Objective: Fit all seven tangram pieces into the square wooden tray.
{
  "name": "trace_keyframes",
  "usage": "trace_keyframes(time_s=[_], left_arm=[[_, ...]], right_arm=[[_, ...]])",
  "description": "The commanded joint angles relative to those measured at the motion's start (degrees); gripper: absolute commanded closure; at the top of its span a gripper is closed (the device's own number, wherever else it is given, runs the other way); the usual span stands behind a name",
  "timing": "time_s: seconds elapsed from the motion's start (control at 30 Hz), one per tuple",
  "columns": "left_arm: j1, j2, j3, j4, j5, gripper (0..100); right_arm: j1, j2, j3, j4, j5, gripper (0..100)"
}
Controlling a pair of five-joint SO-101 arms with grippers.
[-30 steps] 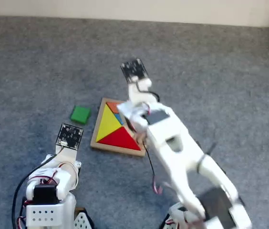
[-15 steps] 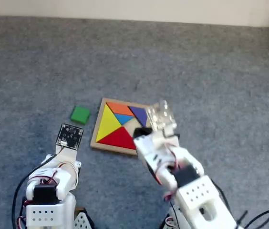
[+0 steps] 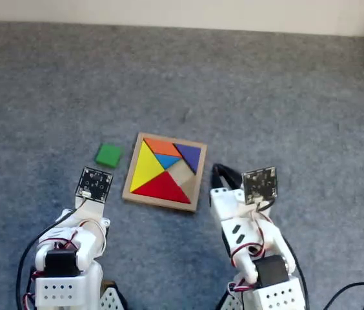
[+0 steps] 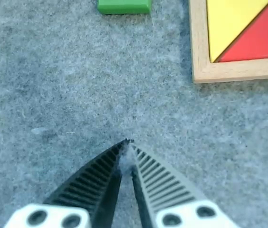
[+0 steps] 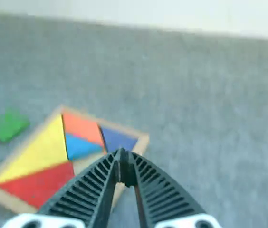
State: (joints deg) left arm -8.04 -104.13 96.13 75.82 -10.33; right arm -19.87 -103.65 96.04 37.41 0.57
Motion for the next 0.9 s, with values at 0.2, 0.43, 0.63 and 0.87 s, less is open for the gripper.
trace_keyframes(time_s=[0.2, 0.43, 0.63, 0.87], left_arm=[[-0.7, -0.4, 1.0, 0.2, 0.2, 100], [-0.7, -0.4, 1.0, 0.2, 0.2, 100], [-0.7, -0.4, 1.0, 0.2, 0.2, 100], [0.2, -0.4, 1.0, 0.2, 0.4, 100]], right_arm=[[0.9, -0.9, 8.2, 18.9, 0.3, 99.5], [0.9, -0.9, 8.2, 28.0, 0.2, 99.5], [0.9, -0.9, 8.2, 32.2, 0.2, 99.5], [0.9, -0.4, 8.2, 32.3, 0.3, 99.5]])
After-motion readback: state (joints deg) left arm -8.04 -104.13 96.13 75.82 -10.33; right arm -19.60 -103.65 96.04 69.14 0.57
